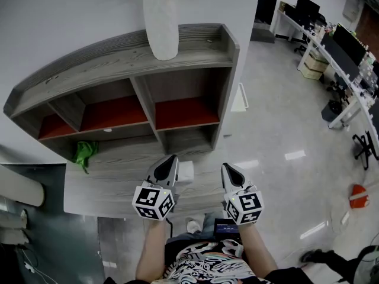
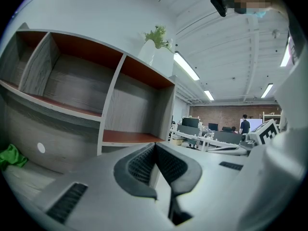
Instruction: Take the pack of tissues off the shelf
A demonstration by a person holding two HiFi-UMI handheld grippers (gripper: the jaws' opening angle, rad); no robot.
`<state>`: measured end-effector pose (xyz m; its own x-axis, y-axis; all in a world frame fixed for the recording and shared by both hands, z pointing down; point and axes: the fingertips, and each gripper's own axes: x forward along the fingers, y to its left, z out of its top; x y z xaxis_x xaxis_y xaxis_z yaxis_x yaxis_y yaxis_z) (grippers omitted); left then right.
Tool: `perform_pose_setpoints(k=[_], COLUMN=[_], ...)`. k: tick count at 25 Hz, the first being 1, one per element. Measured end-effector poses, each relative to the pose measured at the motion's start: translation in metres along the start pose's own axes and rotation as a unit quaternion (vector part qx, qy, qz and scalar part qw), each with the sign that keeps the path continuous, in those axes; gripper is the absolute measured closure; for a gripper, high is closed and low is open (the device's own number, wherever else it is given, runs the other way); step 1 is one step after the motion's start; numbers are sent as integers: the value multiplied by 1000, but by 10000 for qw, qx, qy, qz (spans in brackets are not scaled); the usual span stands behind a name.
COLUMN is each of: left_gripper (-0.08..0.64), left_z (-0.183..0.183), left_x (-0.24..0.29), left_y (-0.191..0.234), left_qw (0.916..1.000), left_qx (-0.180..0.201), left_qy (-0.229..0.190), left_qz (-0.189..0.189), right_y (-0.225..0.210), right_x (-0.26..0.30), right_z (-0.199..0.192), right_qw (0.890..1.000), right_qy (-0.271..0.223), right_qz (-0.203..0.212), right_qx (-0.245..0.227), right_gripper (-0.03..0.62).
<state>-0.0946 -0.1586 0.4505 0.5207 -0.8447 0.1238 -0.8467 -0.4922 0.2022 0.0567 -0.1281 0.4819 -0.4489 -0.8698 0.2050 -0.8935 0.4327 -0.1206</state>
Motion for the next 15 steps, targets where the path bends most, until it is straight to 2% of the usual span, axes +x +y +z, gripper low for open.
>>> perform_pose_setpoints(k=[15], left_gripper=[552], left_z=[-2], left_x=[-1], left_y=[9], left_qw=[9999], left_qx=[-73], left_qy=[9], left_qz=[96], right_y=[-7], right_x=[0], right_z=[0], right_qw=[10000], right_qy=[-30], right_qz=[-34], right_qx=[-13], right_gripper=[591])
